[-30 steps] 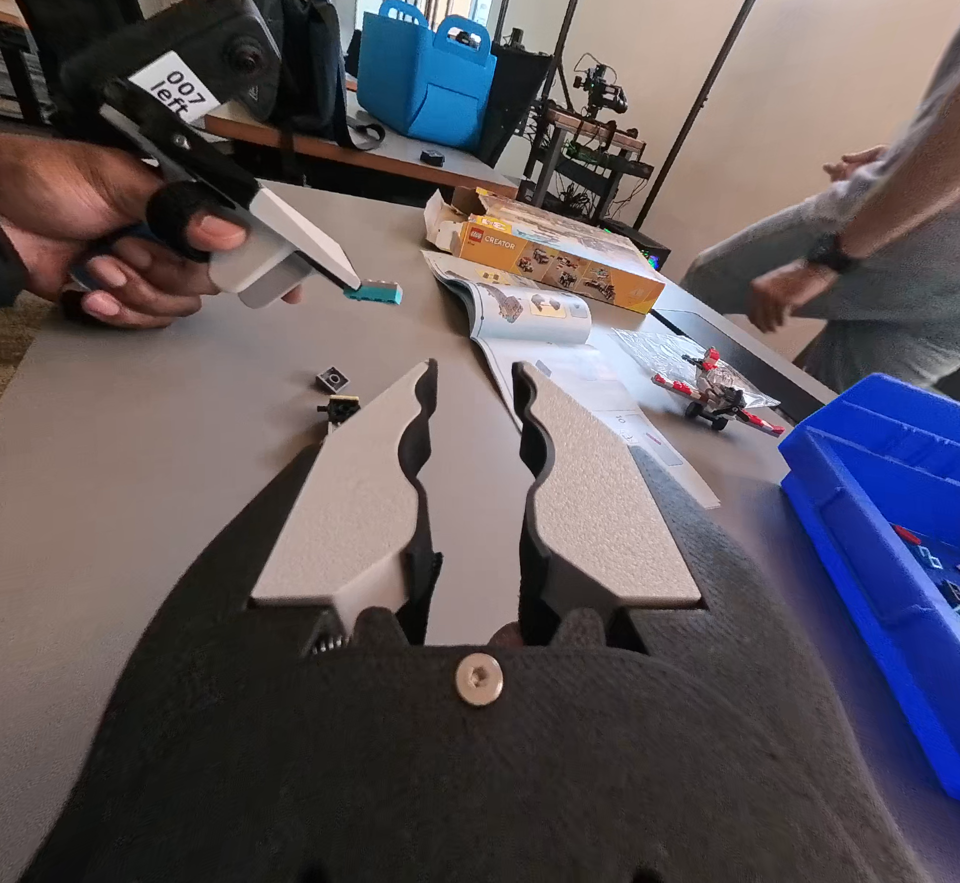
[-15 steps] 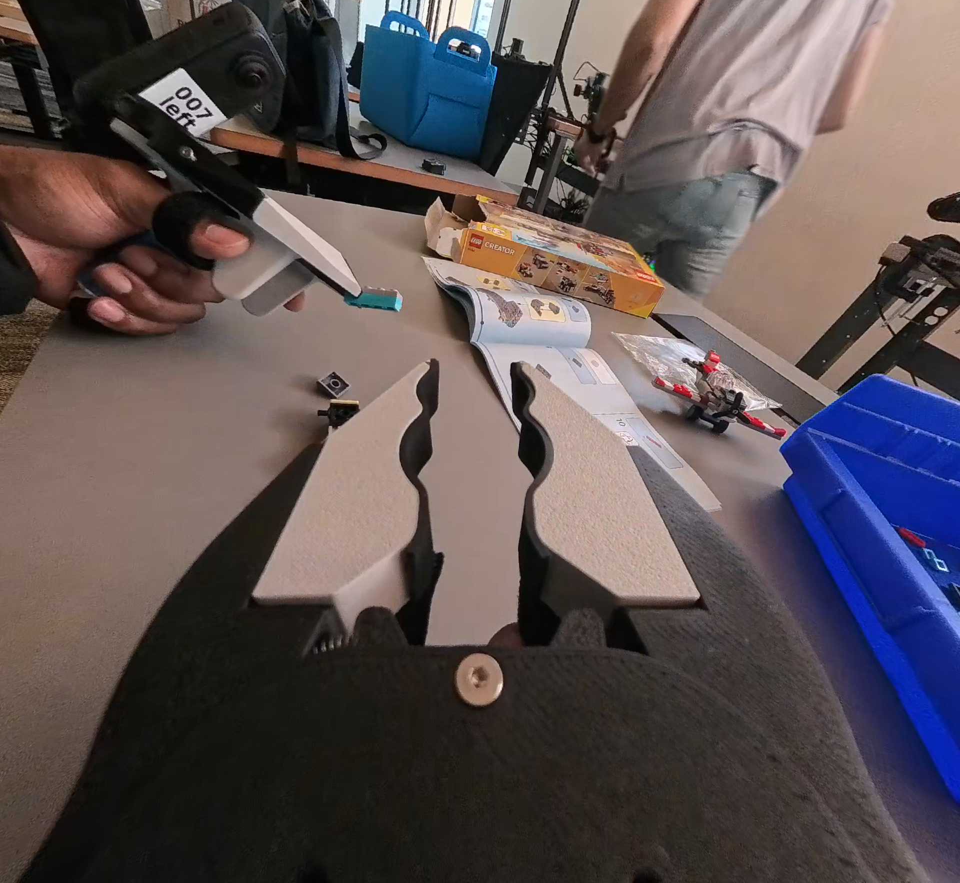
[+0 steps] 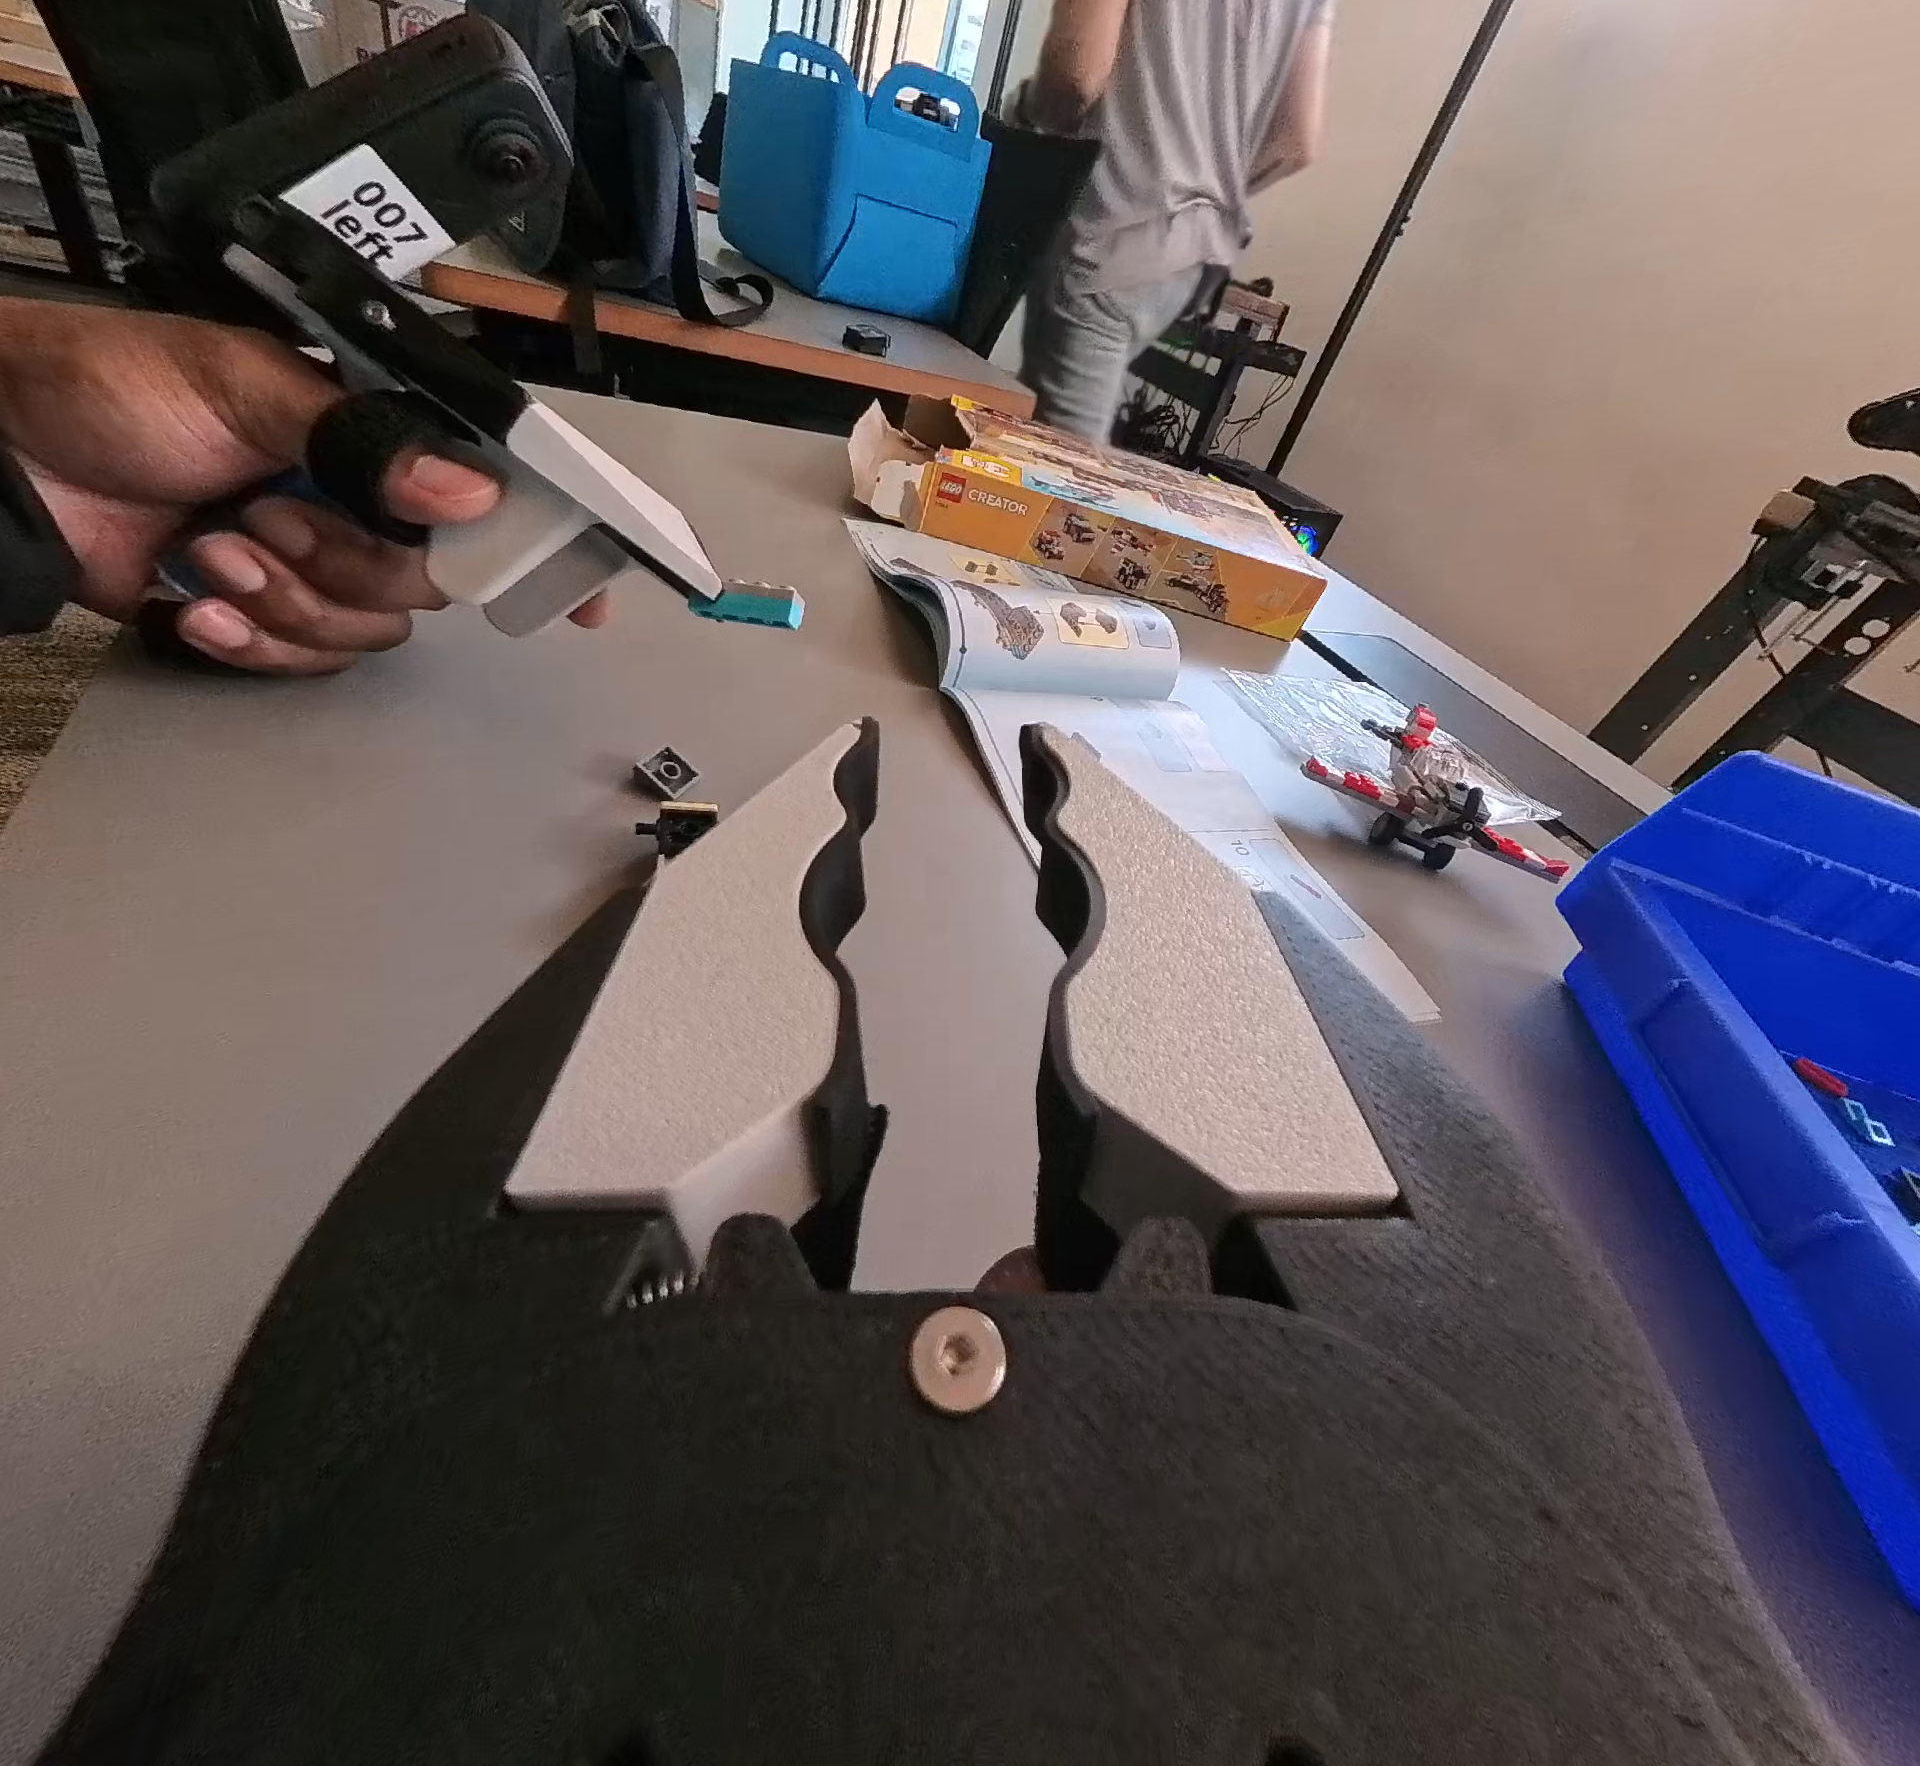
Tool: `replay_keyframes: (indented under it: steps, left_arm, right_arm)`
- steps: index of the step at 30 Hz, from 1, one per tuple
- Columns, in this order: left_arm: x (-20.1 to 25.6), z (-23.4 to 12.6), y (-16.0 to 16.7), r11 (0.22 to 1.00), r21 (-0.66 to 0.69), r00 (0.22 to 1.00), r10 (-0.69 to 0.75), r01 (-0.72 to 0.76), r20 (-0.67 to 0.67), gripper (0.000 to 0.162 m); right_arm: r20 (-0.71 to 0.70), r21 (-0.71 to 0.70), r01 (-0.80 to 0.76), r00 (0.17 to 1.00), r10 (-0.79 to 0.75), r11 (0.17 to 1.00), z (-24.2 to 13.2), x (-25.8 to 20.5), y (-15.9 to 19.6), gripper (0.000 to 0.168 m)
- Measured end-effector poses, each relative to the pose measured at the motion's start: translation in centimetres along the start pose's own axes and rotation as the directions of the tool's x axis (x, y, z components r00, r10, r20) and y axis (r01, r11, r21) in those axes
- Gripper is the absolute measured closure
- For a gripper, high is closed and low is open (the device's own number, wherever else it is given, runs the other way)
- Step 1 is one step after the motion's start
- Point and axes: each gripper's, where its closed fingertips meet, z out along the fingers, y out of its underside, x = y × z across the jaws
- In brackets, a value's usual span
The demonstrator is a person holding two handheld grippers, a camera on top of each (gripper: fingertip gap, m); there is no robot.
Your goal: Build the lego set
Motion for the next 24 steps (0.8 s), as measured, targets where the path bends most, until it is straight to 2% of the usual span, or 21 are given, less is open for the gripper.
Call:
replay_keyframes:
  steps: [12, 20, 24]
  left_arm:
    - [0.1, -0.2, -0.3, 1.000, 0.016, 0.999, -0.026, 0.026, -0.023, 0.150]
    - [-0.3, -0.7, -1.0, 0.992, 0.035, 0.990, -0.120, 0.123, -0.077, 0.150]
    - [-0.5, -0.2, -0.9, 0.986, -0.001, 0.983, -0.164, 0.164, -0.085, 0.150]
  right_arm:
    - [-0.076, 0.065, -0.053, 0.995, 0.058, 0.996, -0.8, 1.6, -0.7, 0.140]
    - [-0.127, 0.127, -0.093, 0.986, 0.109, 0.988, -1.7, 2.6, -1.4, 0.141]
    - [-0.152, 0.132, -0.085, 0.983, 0.105, 0.988, -1.9, 2.7, -1.5, 0.141]
